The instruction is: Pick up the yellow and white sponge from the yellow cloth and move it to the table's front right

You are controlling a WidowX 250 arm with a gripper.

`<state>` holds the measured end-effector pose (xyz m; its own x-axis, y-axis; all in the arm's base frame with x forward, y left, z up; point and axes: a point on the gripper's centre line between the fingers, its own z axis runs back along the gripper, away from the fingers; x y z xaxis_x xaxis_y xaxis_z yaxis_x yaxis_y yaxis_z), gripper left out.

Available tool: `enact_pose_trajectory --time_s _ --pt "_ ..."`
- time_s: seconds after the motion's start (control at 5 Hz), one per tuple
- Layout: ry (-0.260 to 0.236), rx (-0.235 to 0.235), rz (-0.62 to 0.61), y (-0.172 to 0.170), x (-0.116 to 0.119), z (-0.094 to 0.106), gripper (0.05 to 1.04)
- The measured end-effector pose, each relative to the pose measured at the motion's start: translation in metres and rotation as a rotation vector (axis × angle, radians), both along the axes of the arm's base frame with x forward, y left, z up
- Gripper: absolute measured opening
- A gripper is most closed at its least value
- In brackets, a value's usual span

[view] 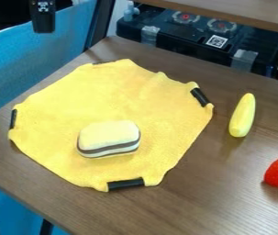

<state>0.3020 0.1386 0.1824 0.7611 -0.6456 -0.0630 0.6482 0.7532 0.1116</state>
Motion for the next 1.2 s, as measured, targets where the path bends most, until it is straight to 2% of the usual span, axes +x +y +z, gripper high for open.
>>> enact_pose_trajectory --time_s 0.2,0.4,0.6,0.8,1.0,1.2 --pt "0.028 -0.007 -0.001 -0.001 0.001 -0.013 1.001" --pt "0.048 0.065 -0.14 -0.031 0.002 -0.066 1.001" --pt "0.051 0.106 -0.17 -0.057 -0.007 -0.112 1.001" --pt "0.028 0.153 -0.185 -0.075 -0.01 -0.13 1.001" --pt "0.017 0.139 -0.197 -0.086 -0.008 -0.13 1.001" --pt "0.02 0.095 -0.187 -0.092 -0.009 -0.122 1.001"
